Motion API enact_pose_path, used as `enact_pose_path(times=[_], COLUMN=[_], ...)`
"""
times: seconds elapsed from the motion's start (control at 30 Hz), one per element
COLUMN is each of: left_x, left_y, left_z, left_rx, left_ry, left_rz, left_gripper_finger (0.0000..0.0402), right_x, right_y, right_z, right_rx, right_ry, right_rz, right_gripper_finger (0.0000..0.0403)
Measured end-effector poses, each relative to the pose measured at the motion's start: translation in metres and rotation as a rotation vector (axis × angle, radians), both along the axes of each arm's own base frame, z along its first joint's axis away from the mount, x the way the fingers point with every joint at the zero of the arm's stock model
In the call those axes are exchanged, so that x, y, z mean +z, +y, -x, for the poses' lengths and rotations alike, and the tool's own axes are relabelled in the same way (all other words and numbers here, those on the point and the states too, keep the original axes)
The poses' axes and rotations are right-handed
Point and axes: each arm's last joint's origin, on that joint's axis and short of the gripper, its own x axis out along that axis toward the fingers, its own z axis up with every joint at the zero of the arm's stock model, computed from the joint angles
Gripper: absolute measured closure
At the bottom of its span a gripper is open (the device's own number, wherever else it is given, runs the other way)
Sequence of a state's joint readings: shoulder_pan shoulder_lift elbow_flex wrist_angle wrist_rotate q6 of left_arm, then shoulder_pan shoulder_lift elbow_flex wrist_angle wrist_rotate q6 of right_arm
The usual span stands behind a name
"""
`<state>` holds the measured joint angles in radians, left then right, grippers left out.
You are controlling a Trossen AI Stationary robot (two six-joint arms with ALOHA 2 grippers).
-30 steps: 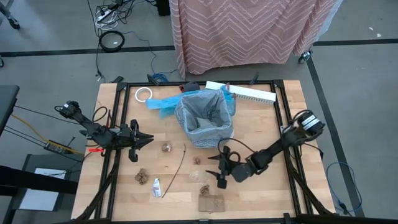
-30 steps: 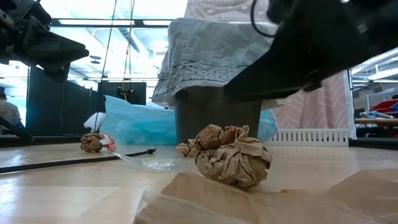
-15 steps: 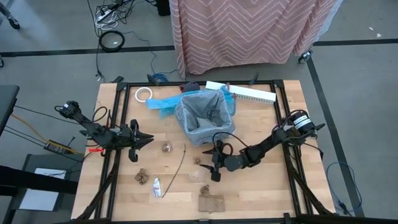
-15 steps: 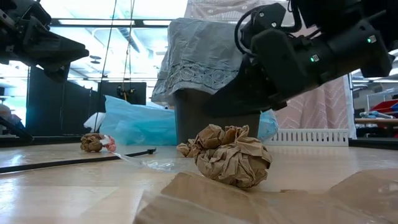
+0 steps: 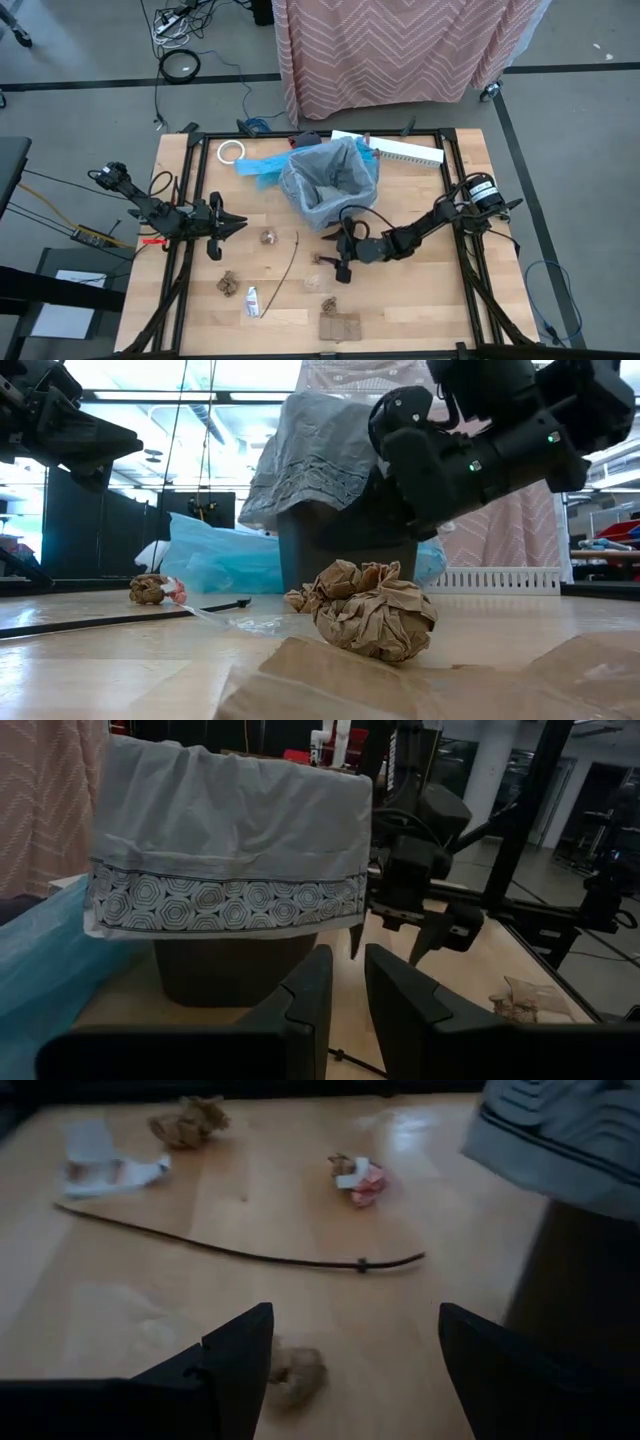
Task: Place trash/remove bag and relplace
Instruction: Put the brown napkin inside the black trash bin
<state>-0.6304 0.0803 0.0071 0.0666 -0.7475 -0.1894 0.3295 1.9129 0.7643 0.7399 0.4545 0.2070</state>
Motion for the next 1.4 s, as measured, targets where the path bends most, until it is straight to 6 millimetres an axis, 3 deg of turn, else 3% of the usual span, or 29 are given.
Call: enact_pose_path(times=[0.27, 0.5, 0.73, 0.87, 1.17, 1.4], left_x=[0.000, 0.000, 0.000, 0.000, -0.001, -0.001], left_y=[0.000, 0.000, 0.000, 0.000, 0.000, 0.000], left_z=[0.000, 0.000, 0.000, 0.000, 0.000, 0.000], left_rx=[0.000, 0.000, 0.000, 0.000, 0.000, 0.000], left_ry=[0.001, 0.002, 0.002, 0.004, 0.005, 0.005], left_rz=[-0.003, -0.003, -0.003, -0.002, 0.001, 0.001], left_gripper_finger=[0.0329, 0.0329, 0.0329, 0.0329, 0.0329, 0.0329], right_x=[0.002, 0.003, -0.014, -0.012, -0.034, -0.038], right_y=[0.006, -0.001, 0.009, 0.014, 0.010, 0.007], right_z=[0.001, -0.002, -0.028, -0.038, -0.023, -0.018], right_rx=[0.046, 0.025, 0.093, 0.107, 0.074, 0.034], right_ry=[-0.016, -0.019, 0.008, -0.011, 0.090, 0.100], right_rz=[-0.021, -0.017, 0.023, 0.043, -0.030, -0.027], right_gripper_finger=[0.0138, 0.0140, 0.0139, 0.0138, 0.0142, 0.0162])
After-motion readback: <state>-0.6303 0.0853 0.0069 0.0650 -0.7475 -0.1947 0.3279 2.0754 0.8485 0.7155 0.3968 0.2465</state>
